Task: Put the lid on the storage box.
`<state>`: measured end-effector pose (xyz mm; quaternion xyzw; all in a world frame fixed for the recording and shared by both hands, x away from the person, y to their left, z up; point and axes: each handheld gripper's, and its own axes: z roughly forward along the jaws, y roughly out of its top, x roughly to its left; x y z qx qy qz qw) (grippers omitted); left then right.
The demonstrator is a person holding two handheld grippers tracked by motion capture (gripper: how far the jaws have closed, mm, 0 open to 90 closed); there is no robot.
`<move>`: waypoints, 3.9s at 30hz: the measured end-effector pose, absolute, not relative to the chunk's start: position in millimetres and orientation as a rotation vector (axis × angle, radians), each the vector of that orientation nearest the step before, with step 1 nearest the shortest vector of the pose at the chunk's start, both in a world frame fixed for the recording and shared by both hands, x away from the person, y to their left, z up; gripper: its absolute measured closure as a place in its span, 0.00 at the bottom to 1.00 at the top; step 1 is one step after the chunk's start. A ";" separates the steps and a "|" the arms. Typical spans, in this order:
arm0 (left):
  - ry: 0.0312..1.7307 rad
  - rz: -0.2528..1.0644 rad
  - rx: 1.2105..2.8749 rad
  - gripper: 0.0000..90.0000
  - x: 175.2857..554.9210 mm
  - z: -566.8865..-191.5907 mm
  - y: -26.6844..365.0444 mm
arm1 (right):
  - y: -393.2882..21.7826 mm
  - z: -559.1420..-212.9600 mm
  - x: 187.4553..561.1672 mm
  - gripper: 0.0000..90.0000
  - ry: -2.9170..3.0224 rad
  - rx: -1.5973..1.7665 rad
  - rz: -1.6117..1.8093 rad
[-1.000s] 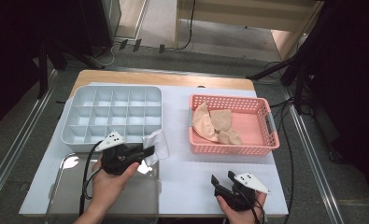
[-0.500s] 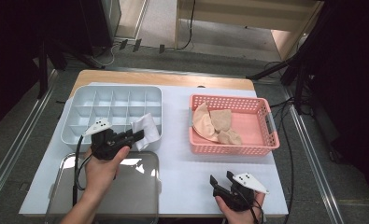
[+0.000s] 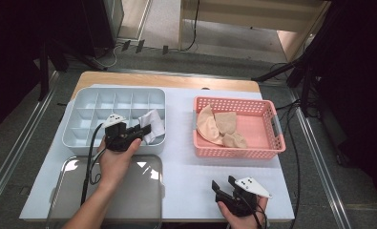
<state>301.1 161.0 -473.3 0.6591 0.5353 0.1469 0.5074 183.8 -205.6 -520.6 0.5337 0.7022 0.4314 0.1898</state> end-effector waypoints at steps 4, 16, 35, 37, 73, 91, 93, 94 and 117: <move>1.299 0.416 1.634 0.78 301.2 -476.7 155.7 | -206.1 -520.5 183.5 0.39 1.974 1.502 1.213; 1.263 0.302 1.662 0.47 302.0 -465.2 156.5 | -207.4 -519.2 183.6 0.39 1.967 1.511 1.208; 1.350 0.113 1.883 0.83 330.9 -467.5 145.4 | -207.1 -520.0 184.9 0.40 1.972 1.513 1.212; 1.341 0.115 1.957 0.83 334.4 -466.5 140.4 | -206.7 -520.3 185.1 0.40 1.978 1.499 1.210; 1.390 0.093 2.300 0.83 369.0 -467.9 112.1 | -205.6 -521.3 186.4 0.41 1.992 1.502 1.210; 1.274 0.210 2.170 0.72 356.1 -446.8 117.3 | -208.9 -522.5 186.8 0.41 1.980 1.518 1.208; 1.282 0.227 2.189 0.83 356.8 -450.5 112.3 | -208.4 -522.4 186.2 0.41 1.981 1.527 1.205; 1.288 0.208 2.188 0.88 358.0 -451.3 112.7 | -208.3 -522.4 186.2 0.41 1.983 1.526 1.205; 1.223 0.146 2.048 0.51 338.2 -455.2 134.9 | -207.0 -519.3 184.0 0.50 1.989 1.505 1.240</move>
